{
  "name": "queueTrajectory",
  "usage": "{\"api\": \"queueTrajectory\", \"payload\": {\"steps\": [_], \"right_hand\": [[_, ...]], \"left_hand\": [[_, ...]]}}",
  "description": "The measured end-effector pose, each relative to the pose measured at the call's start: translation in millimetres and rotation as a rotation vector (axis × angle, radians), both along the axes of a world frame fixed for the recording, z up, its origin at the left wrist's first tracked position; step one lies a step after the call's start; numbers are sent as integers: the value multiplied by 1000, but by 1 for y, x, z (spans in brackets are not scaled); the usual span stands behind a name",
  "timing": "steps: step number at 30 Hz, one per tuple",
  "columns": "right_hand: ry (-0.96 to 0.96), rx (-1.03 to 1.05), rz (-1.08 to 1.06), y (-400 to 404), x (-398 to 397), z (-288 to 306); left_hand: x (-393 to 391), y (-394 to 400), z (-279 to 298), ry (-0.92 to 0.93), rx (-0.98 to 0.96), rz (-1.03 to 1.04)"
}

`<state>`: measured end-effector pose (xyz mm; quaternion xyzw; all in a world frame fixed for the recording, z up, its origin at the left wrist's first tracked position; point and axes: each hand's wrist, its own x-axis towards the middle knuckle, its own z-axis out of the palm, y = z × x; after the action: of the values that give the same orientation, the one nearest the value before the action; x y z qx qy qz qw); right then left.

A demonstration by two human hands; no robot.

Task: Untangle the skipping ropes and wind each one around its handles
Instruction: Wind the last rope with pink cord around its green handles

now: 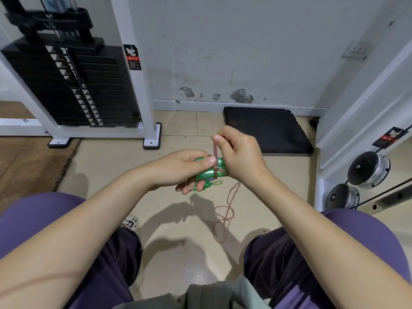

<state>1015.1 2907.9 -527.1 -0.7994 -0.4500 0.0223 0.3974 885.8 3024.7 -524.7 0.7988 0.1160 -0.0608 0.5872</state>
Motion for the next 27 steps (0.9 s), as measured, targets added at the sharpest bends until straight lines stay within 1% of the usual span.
{"api": "queueTrajectory", "payload": {"steps": [5, 7, 9, 12, 14, 16, 18, 23, 25, 27], "right_hand": [[20, 22, -32, 2, -4, -1], [79, 2, -31, 3, -2, 0], [204, -36, -16, 3, 0, 2], [504, -50, 28, 0, 3, 5], [642, -62, 84, -3, 6, 5], [680, -46, 119, -4, 7, 3], [666, -18, 130, -4, 10, 1], [715, -104, 148, -7, 9, 3], [830, -86, 160, -6, 8, 4], [1005, -17, 243, -6, 8, 4]], "left_hand": [[1, -5, 1, -55, 127, 77], [0, -3, 1, -92, 182, 85], [0, 0, 1, -131, 211, 77], [-1, 2, 0, -158, 207, 68], [-1, 0, 0, -167, 206, 44], [0, -1, -1, -171, 199, 35], [0, 0, -2, -175, 191, 39], [0, 9, -4, -198, 166, 91], [1, 13, -3, -236, 97, 152], [3, 15, -1, -286, -14, 256]]}}
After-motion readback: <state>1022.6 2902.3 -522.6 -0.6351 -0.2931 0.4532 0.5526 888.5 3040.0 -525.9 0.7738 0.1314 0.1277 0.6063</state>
